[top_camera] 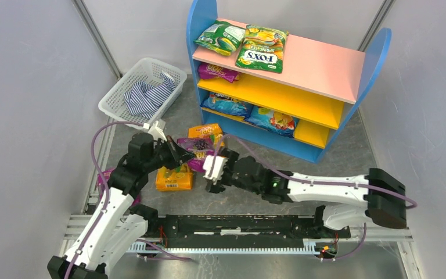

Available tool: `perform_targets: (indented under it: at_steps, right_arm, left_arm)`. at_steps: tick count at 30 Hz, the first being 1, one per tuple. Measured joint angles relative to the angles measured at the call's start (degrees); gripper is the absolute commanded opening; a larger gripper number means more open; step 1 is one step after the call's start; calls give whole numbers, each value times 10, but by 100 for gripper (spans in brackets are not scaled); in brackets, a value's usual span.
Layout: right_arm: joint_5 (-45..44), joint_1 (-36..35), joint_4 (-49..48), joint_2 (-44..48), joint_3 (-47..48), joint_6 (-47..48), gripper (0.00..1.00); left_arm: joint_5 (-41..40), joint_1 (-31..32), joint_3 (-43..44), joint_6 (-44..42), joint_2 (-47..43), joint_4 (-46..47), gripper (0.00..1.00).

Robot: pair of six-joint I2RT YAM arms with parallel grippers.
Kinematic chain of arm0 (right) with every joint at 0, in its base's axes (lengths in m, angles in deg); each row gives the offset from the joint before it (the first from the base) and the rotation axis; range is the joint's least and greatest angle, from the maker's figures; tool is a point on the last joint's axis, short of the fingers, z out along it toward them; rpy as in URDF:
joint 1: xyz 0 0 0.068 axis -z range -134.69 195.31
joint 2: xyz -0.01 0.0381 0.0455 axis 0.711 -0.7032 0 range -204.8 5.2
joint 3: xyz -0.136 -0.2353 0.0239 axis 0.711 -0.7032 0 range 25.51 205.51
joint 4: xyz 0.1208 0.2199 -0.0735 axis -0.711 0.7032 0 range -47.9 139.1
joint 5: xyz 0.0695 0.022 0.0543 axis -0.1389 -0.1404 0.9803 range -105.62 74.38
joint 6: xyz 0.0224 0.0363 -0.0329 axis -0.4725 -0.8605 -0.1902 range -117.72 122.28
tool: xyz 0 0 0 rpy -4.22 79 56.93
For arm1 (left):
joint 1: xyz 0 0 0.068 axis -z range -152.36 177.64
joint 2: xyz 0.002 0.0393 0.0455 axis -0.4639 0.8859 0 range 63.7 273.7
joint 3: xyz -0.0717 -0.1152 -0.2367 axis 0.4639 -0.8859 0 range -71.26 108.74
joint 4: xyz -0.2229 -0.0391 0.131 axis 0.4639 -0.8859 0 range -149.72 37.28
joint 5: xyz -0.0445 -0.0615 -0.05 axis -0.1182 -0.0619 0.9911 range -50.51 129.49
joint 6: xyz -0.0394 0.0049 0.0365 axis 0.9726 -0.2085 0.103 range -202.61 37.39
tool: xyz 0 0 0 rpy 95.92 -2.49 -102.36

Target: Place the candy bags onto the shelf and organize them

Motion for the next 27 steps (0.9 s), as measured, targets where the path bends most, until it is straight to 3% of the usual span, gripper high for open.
perform_targets:
  at_steps: [4, 9, 19, 25, 27]
  right_arm:
    - [-39, -41, -36, -69, 54, 66, 98]
    - [-53, -45, -82, -127, 57, 143, 98]
    - [-66, -34, -235, -169, -11, 222, 98]
    - [-43, -31, -277, -169, -32, 231, 72]
    - [-35, -31, -280, -169, -32, 233, 61]
  left_arm:
    - [23, 0, 0, 12, -16, -14, 2]
    - [48, 0, 1, 13, -18, -31, 2]
    - [83, 0, 10, 13, -19, -61, 2]
    - [96, 0, 10, 13, -27, -64, 2]
    - [96, 0, 10, 13, -32, -66, 12]
